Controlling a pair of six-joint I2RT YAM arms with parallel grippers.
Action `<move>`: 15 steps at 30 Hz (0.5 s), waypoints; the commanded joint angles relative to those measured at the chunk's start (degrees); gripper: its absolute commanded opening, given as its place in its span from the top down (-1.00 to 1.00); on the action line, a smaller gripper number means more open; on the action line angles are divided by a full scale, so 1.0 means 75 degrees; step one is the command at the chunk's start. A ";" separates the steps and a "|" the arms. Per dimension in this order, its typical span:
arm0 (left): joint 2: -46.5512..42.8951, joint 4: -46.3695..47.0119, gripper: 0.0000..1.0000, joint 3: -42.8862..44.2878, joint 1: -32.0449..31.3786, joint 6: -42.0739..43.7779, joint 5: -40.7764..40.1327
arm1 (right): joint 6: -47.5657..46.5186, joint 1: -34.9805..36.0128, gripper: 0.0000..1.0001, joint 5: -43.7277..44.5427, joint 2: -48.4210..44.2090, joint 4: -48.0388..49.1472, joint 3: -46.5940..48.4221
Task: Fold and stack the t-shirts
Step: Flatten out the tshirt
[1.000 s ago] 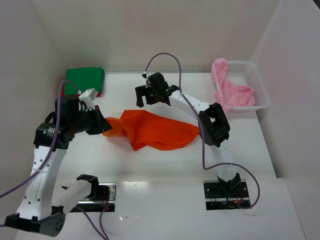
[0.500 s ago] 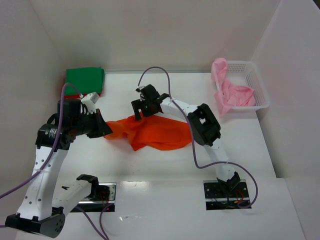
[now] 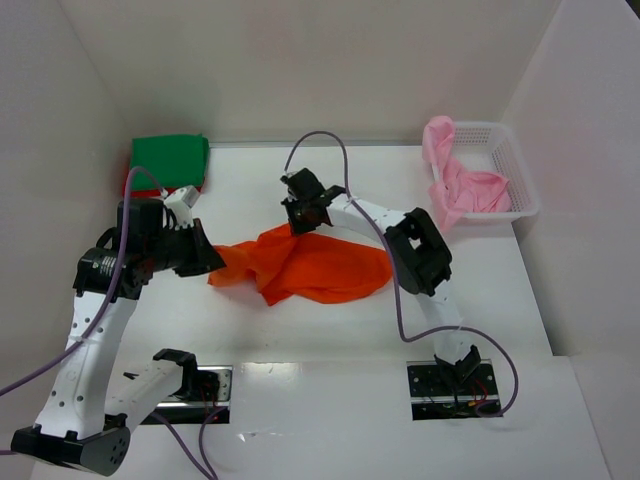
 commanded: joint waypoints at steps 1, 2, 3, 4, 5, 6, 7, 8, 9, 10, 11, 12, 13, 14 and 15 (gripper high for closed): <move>0.0037 0.0330 1.00 -0.0020 0.0008 -0.0042 0.0118 | 0.0051 0.0007 0.99 0.0879 -0.1643 -0.0145 -0.0169; 0.0038 0.0401 1.00 -0.0101 0.0008 -0.0042 0.0118 | 0.0132 0.0007 0.99 0.1089 -0.2167 -0.0145 -0.0403; 0.0038 0.0402 1.00 -0.0102 0.0008 -0.0042 0.0118 | 0.0225 0.0007 0.99 0.1207 -0.2439 -0.0145 -0.0405; 0.0119 0.0402 1.00 -0.0102 0.0008 -0.0042 0.0118 | 0.0226 0.0007 0.99 0.1324 -0.2732 -0.0145 -0.0707; 0.0120 0.0402 1.00 -0.0102 0.0008 -0.0042 0.0118 | 0.0435 0.0007 0.99 0.1441 -0.3326 -0.0052 -0.0884; 0.0190 0.0483 1.00 -0.0102 0.0008 -0.0042 0.0118 | 0.0518 0.0007 0.99 0.1535 -0.3646 0.0019 -0.1083; 0.0260 0.0484 1.00 -0.0172 0.0008 -0.0042 0.0118 | 0.0612 0.0007 0.99 0.1734 -0.3962 0.0019 -0.1549; 0.0261 0.0484 1.00 -0.0172 0.0008 -0.0042 0.0118 | 0.0938 0.0007 0.99 0.1840 -0.4279 0.0019 -0.1797; 0.0353 0.0553 1.00 -0.0172 0.0008 -0.0042 -0.0009 | 0.1150 0.0007 0.99 0.1841 -0.4989 0.0100 -0.2101; 0.0447 0.0554 1.00 -0.0253 0.0008 -0.0042 -0.0010 | 0.1349 0.0007 0.99 0.1841 -0.5368 0.0171 -0.2823; 0.0541 0.0635 1.00 -0.0254 0.0008 -0.0042 -0.0092 | 0.1815 0.0007 0.99 0.1760 -0.6126 0.0288 -0.3202; 0.0542 0.0636 1.00 -0.0324 0.0008 -0.0042 -0.0092 | 0.2052 0.0007 0.99 0.1608 -0.6528 0.0382 -0.3623; 0.0611 0.0740 1.00 -0.0325 0.0008 -0.0042 -0.0092 | 0.2263 0.0007 0.96 0.1421 -0.6891 0.0383 -0.4451; 0.0612 0.0811 1.00 -0.0406 0.0008 0.0039 -0.0092 | 0.2509 0.0007 0.96 0.1129 -0.7231 0.0452 -0.4842; 0.0693 0.0893 1.00 -0.0407 0.0008 0.0040 -0.0023 | 0.2964 0.0007 0.93 0.1010 -0.7548 0.0360 -0.5206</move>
